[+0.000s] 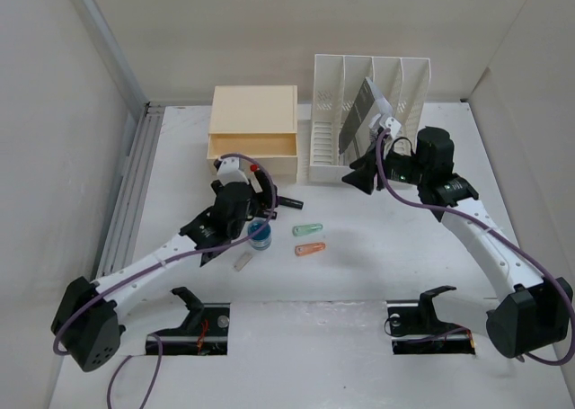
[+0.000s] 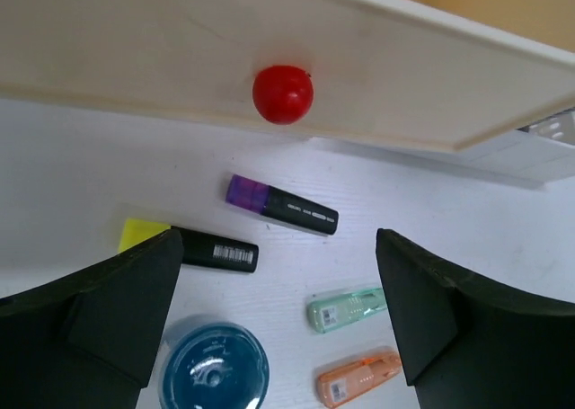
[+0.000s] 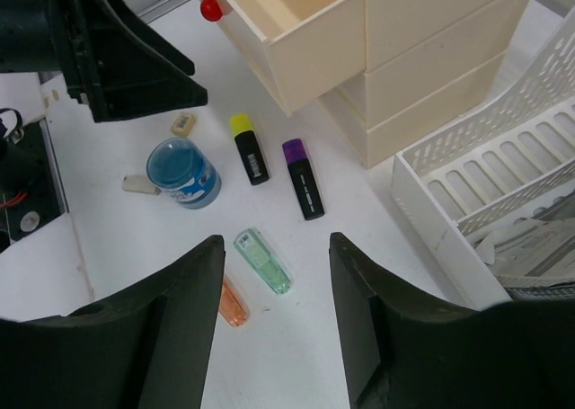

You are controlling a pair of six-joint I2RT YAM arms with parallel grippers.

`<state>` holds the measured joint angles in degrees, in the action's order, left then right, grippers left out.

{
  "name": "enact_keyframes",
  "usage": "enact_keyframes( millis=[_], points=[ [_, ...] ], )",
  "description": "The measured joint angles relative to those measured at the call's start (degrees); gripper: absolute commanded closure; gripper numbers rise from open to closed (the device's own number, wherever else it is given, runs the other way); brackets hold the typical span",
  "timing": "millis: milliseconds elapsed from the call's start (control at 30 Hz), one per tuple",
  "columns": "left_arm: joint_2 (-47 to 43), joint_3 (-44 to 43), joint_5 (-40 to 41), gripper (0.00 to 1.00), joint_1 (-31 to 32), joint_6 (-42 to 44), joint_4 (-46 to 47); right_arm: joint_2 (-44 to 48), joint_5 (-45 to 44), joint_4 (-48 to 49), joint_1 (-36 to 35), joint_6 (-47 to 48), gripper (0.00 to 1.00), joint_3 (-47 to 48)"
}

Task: Organize the desk

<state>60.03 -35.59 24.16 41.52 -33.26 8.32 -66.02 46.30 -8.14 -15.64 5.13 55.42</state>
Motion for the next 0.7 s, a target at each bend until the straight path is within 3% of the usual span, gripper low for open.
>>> enact_keyframes(
  millis=[133, 233, 500, 700],
  points=[
    [-6.8, 0.2, -0.5, 0.11, 1.2, -0.9, -4.8, 0.0, 1.4, 0.0, 0.0, 2.1, 0.41, 0.0],
    [-14.9, 0.1, -0.9, 0.11, 2.8, -1.6, -8.4, -0.5, 2.1, -3.5, -1.6, 7.3, 0.33, 1.2],
    [-28.7, -8.8, 3.0, 0.08, 3.3, -0.1, -19.1, -12.7, -2.5, -16.5, -22.7, 31.3, 0.22, 10.6],
    [-32.5, -12.2, 9.1, 0.07, 3.3, 2.8, -23.1, -25.0, -10.1, -20.4, -31.0, 41.6, 0.11, 11.5]
  ],
)
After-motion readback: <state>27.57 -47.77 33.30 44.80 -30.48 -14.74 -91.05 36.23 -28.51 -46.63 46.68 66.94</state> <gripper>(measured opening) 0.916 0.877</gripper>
